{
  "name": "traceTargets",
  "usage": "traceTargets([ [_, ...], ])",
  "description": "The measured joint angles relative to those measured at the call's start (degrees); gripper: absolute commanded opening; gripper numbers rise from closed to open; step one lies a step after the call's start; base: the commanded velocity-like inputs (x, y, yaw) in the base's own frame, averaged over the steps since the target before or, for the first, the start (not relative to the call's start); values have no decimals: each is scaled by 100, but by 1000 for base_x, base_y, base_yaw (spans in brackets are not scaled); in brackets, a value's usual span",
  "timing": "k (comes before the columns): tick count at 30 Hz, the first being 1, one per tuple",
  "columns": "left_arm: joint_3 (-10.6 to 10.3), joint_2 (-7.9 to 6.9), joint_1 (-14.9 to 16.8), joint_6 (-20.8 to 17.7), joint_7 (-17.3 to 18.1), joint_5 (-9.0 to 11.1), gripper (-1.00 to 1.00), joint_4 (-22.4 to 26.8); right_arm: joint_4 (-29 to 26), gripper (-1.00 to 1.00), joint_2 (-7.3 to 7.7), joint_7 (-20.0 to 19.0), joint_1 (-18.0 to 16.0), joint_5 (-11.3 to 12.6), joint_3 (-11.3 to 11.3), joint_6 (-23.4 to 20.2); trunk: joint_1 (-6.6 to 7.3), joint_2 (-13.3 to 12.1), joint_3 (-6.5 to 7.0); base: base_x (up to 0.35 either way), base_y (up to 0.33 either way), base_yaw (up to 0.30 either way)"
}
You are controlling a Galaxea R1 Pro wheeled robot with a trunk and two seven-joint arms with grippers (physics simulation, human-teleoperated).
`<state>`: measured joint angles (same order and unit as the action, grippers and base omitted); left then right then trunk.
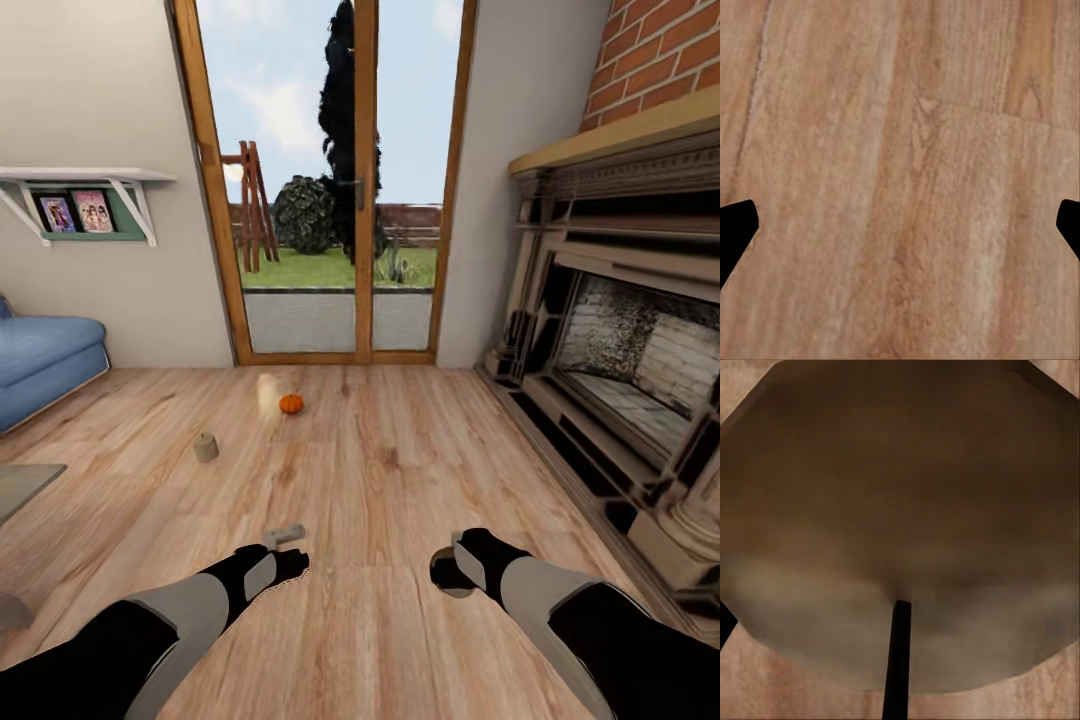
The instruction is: Place each of the two pumpkins and all three candles from the living room inside a cabinet in the living room (use any cabinet), then make sure every cabinet is closed, and position the cauldron so it is next to a table in the living room.
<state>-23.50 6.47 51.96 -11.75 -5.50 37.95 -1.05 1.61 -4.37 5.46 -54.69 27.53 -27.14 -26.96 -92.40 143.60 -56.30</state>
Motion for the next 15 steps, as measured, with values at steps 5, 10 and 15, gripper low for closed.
traceTargets([
  [5, 3, 1, 0, 0, 0, 0, 100, 0, -1, -100, 1, 0, 0, 4, 2, -1, 0, 0, 0, 315, 0, 102],
  [10, 0, 1, 0, 0, 0, 0, 100, 2, -1, -100, 1, 0, 0, 0, -2, -1, 0, 0, 0, 315, 0, 59],
  [15, 0, 0, 0, 0, 0, 0, 100, 2, 0, -100, 0, 0, 0, 2, -1, 0, 0, 0, 9, 315, 0, 235],
])
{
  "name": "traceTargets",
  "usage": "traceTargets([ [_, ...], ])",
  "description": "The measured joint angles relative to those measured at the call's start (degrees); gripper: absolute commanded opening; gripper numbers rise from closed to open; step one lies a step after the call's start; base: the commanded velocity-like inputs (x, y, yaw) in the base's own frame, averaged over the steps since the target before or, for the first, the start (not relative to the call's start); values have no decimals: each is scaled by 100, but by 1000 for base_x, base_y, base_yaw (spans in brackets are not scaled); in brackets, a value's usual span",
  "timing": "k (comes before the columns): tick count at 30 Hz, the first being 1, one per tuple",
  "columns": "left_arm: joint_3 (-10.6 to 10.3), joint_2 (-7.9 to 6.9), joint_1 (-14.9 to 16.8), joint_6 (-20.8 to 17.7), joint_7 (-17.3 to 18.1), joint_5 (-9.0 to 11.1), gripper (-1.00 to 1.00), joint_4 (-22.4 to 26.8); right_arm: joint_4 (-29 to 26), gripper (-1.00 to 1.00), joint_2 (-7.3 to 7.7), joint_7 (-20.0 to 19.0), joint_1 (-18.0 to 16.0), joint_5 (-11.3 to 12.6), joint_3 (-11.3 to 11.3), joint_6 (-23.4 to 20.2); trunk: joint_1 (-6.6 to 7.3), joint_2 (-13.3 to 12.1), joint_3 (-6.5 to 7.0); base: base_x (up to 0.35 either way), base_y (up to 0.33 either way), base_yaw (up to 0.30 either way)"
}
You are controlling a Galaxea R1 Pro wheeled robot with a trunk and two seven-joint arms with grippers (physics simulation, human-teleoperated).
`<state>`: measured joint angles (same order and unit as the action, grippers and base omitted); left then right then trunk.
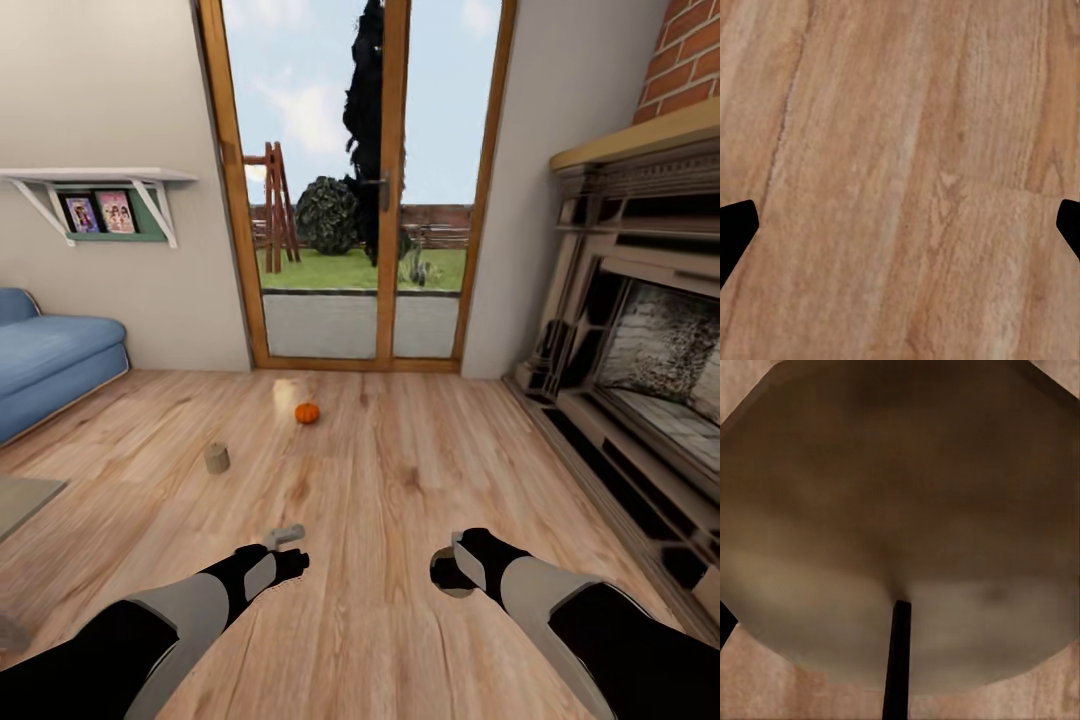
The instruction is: Place each of the two pumpkins and all three candles from the living room inside a cabinet in the living room (use any cabinet), then make sure every cabinet is closed, and position the cauldron so it is next to a table in the living room.
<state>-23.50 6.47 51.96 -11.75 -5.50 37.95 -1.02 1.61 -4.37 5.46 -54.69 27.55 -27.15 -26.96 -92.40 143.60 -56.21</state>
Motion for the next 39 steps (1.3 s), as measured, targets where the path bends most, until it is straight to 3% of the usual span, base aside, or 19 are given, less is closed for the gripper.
traceTargets([
  [39, -1, 13, -18, 0, -9, -2, 100, 3, 0, -100, -7, 0, 0, -7, 2, 0, 0, 0, 47, 324, 0, 276],
])
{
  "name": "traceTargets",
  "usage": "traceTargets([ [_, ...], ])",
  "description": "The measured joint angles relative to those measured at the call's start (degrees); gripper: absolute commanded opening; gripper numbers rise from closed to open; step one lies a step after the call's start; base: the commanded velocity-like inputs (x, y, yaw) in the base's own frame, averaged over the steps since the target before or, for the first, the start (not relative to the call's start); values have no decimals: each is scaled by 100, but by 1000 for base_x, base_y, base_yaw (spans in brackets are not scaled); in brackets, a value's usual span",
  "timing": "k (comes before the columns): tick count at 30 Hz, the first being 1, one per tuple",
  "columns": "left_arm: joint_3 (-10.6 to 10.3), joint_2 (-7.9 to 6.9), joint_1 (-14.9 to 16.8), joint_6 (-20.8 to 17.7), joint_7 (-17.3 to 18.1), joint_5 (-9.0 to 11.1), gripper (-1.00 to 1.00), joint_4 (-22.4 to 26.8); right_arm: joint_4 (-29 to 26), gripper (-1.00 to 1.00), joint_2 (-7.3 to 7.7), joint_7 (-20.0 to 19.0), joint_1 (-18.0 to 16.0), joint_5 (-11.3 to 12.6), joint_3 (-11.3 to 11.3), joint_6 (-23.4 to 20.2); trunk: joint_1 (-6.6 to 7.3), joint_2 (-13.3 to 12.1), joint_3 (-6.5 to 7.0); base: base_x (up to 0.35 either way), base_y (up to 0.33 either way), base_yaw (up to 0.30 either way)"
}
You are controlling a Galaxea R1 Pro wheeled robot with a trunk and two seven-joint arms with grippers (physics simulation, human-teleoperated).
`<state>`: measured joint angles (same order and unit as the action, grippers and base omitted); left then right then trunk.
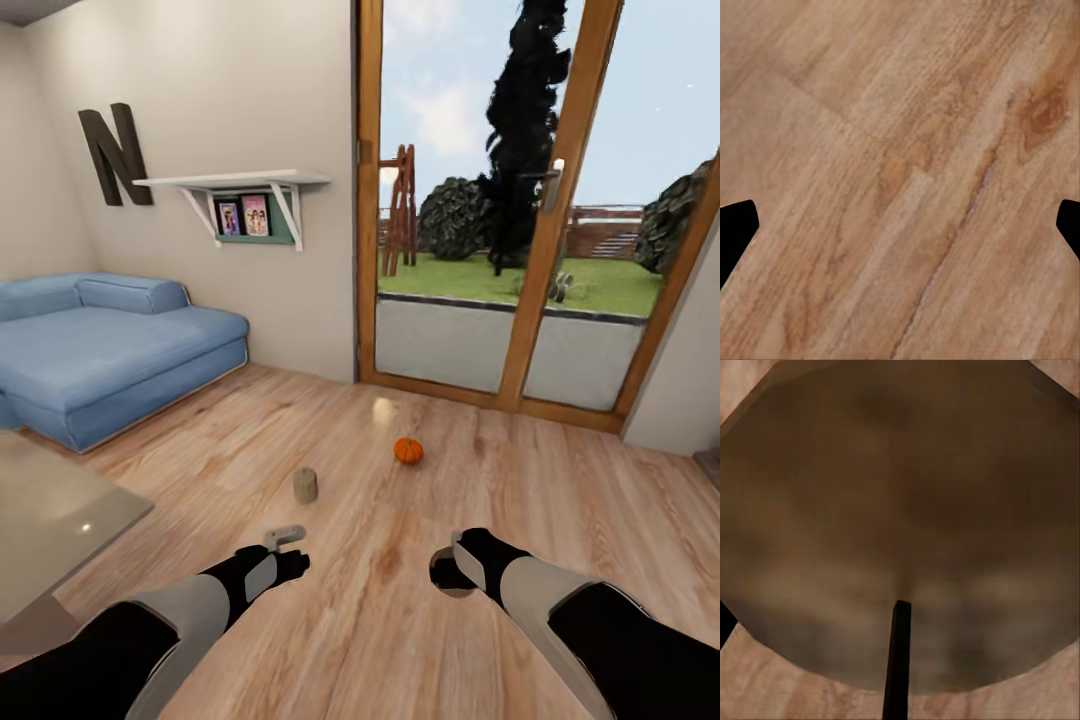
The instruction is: Place each of the two pumpkins and all three candles from the living room inside a cabinet in the living room (use any cabinet), then make sure every cabinet is closed, and position the cauldron so it is next to a table in the living room.
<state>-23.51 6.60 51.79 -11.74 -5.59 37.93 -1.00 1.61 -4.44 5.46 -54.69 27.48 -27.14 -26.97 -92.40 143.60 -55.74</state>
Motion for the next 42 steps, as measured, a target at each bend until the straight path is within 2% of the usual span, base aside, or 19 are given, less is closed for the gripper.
traceTargets([
  [13, 0, 7, 1, 5, 0, -6, 100, -7, 7, -100, -1, 2, 8, 1, 3, 180, 0, 0, -7, 333, -4, 42],
  [30, 0, 15, -9, 8, -17, -6, 100, -7, 6, -100, -1, 3, 14, 0, -5, 185, 0, 0, -7, 333, -92, 3],
  [42, 4, 51, -10, 67, -38, -4, 100, -5, 9, -100, -3, 2, 15, 0, -4, 186, 0, 0, -1, 323, -125, 241],
])
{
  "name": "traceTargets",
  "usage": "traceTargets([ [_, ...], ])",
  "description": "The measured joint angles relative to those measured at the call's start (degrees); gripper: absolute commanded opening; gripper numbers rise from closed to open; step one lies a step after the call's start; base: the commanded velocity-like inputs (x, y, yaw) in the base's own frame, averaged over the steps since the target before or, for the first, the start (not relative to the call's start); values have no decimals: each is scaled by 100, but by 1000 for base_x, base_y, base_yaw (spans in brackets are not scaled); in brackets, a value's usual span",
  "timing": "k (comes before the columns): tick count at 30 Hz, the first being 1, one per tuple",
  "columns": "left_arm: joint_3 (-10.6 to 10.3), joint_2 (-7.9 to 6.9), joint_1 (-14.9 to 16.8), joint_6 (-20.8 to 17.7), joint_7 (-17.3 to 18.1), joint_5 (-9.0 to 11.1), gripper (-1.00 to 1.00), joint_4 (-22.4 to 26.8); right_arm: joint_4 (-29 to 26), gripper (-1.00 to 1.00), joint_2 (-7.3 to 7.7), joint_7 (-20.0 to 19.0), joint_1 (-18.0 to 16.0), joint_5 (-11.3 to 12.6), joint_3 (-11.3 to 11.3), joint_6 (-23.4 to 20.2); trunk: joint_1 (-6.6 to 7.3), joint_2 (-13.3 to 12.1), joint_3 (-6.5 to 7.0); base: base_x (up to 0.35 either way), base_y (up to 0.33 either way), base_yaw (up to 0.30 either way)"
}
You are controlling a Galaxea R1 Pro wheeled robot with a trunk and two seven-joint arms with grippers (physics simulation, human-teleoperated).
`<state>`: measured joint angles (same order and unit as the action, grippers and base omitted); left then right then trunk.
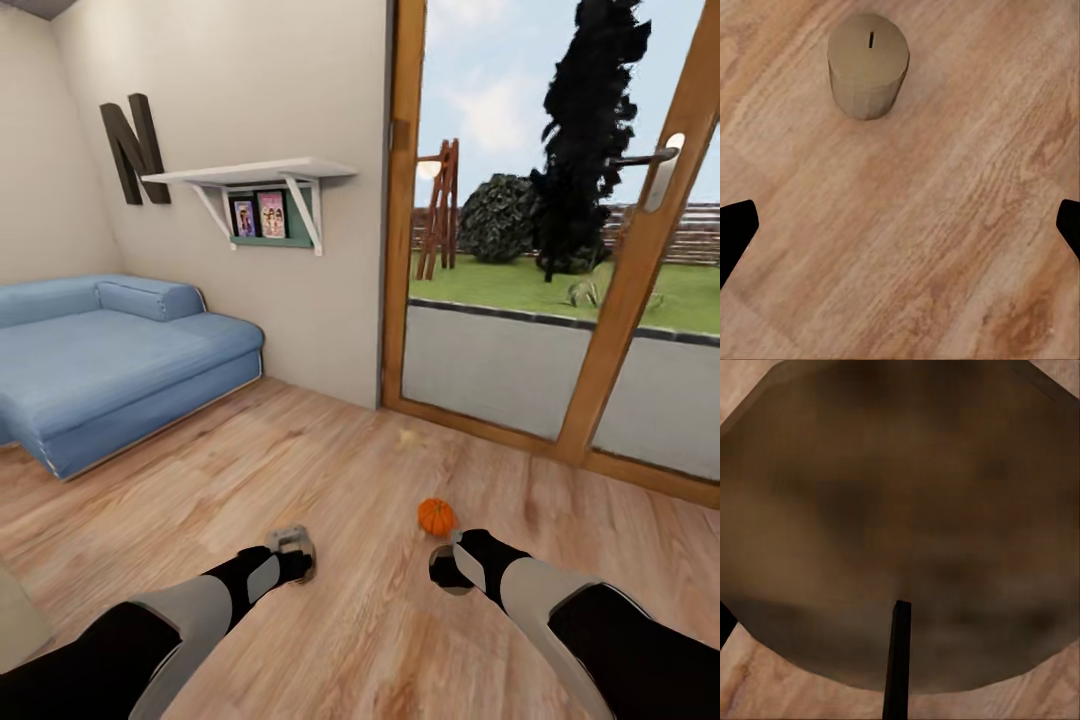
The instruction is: Place each of the two pumpkins and all three candles from the living room inside a cabinet in the living room (use any cabinet), then make sure every cabinet is closed, and position the cauldron so it is next to a table in the living room.
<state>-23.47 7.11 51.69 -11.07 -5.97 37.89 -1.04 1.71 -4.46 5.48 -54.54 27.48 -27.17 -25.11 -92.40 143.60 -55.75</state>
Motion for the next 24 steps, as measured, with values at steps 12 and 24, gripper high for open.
traceTargets([
  [12, -4, -1, -3, 334, 3, -9, 100, -1, -1, -100, 3, 5, 1, 3, 4, 0, -3, 0, 0, 49, -44, 288],
  [24, -4, -3, -9, 336, 4, -3, 100, 1, 1, -100, 0, 9, 0, 0, -1, 0, -1, 0, 0, 154, -263, 290],
])
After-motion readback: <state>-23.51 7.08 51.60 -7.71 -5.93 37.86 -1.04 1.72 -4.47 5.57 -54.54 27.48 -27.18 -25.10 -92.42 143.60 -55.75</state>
